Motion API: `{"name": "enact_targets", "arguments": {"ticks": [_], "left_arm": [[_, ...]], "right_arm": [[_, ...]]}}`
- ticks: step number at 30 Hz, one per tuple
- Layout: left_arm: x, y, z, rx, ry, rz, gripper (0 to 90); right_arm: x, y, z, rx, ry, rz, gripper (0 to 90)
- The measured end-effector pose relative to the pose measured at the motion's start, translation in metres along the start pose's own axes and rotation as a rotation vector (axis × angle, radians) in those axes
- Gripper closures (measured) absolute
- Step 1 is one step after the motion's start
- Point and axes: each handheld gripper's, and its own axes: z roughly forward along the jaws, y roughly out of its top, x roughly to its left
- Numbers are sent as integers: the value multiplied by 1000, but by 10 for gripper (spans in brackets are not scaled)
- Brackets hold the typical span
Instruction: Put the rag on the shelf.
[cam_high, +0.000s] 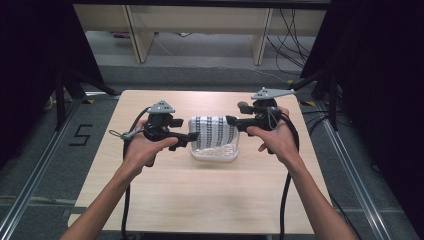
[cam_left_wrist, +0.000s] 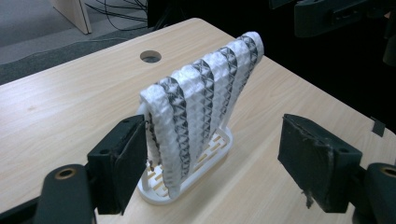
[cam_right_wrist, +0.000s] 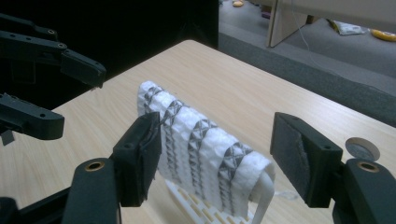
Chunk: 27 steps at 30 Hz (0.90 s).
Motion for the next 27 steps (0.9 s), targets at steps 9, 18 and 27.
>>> {"name": "enact_targets", "arguments": {"ticks": [9,18,27], "left_arm": [[-5,-13,-9,-8,-20,6,230],[-10,-24,-15,-1,-40,20,214],[-13,-40,-22,-6,-65,16,204]], "right_arm": [[1,-7,-6,-13,9,-22,345],[4,-16,-13,-28,11,-9,336],[5,-26,-22,-23,15,-5,326]]}}
